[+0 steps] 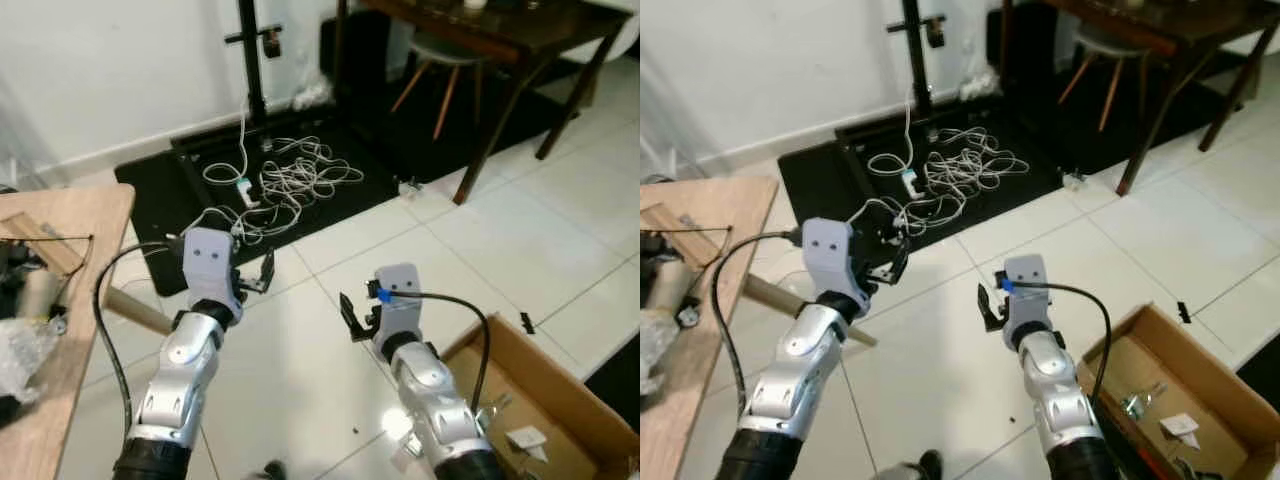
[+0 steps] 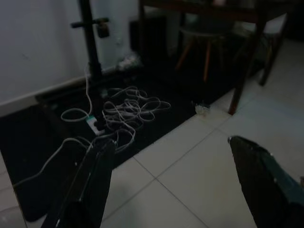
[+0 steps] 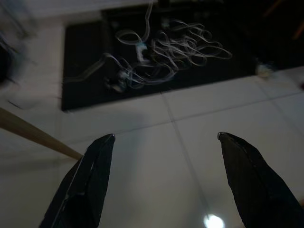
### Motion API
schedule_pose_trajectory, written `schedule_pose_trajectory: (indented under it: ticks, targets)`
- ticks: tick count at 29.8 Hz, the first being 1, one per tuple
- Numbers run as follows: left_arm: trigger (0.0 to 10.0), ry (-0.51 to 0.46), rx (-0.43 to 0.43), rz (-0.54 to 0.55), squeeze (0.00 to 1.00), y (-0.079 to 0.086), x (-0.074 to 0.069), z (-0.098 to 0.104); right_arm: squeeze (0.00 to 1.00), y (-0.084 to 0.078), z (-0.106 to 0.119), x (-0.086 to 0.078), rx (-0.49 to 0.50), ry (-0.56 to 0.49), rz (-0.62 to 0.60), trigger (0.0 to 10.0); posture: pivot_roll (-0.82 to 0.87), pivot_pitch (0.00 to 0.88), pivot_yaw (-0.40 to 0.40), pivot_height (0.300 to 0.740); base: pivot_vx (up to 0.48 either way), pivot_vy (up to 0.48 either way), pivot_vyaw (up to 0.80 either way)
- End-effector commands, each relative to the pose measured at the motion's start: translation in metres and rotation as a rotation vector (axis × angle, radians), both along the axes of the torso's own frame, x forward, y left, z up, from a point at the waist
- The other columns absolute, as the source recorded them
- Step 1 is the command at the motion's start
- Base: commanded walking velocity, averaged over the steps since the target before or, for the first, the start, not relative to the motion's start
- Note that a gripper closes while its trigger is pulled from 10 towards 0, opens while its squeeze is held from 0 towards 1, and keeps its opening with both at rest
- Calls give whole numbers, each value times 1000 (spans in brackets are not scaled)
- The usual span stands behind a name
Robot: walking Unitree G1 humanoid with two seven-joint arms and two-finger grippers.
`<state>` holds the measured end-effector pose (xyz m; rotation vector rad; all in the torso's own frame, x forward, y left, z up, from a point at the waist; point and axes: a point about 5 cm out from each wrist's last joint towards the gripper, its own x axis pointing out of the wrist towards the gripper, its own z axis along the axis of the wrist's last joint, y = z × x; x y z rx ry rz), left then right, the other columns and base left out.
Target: Picking trash to rubbish bin
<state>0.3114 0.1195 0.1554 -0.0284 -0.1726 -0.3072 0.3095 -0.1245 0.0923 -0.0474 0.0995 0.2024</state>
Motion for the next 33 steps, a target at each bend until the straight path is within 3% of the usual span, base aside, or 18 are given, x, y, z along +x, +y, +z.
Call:
schedule_pose_trajectory:
  ticks: [1, 24, 28, 33]
  targets:
    - [10000, 35, 9, 22, 0, 7, -3, -8, 0, 5, -1, -1, 9, 7, 12, 10000, 34, 139, 1, 740, 0, 0, 800]
    - [10000, 31, -11, 20, 0, 5, -8, -6, 0, 13, 0, -2, 20, -1, 27, 10000, 39, 132, 8, 740, 0, 0, 800]
    - [10000, 2, -61, -37, 0, 0, -10, 2, 0, 13, 0, -2, 20, 1, 27, 10000, 40, 137, 7, 740, 0, 0, 800]
    - [10000, 1, -16, -89, 0, -1, -15, 1, 0, 11, 0, -3, 18, 2, 24, 10000, 37, 150, 5, 740, 0, 0, 800]
